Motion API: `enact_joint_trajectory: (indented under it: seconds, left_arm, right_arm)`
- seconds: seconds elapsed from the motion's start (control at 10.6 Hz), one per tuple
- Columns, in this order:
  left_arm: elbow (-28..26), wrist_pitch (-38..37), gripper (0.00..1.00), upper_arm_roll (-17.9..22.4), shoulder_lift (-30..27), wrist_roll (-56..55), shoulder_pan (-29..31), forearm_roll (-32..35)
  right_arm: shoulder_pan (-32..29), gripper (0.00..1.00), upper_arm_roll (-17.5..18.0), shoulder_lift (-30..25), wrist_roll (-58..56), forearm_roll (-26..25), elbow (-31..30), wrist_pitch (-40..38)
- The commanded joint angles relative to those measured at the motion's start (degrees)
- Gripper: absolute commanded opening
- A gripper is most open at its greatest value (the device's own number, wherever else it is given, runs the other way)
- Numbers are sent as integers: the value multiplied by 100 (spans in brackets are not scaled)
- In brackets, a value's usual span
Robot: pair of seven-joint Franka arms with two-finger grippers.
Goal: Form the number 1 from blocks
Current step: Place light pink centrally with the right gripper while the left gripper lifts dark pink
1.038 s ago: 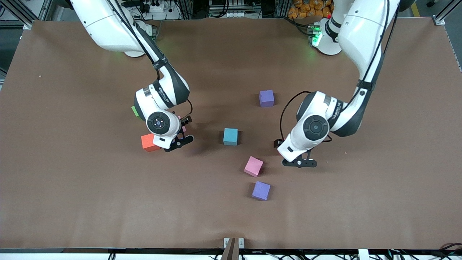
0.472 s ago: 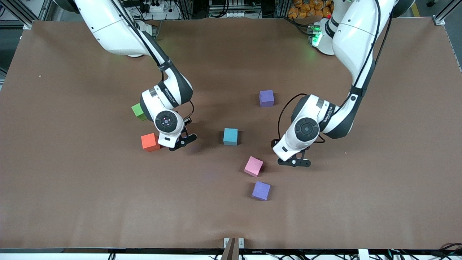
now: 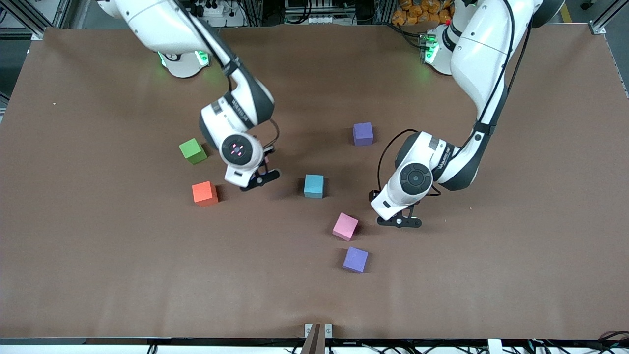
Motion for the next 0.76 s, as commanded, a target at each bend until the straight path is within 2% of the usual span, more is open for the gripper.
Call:
enact_joint_trajectory:
  seconds: [0.0,0.09,0.38,0.66]
  left_arm:
    - [13,67,27,10,19,-124,-5,172]
    - [13,67,0,10,10,-124,12,163]
    - [13,67,0,10,-8,-150,13,163]
    - [4,49,0,10,-34,-159,48,163]
  right_arm:
    - [618,0,-26,-80,1304,369,-108,-25]
    - [873,0,-17,-71,1815,571,-143,-16]
    - [1498,0,-26,-1,2540,907,-178,54]
    - [1833,0,-17,-9,2610,925,-774,965]
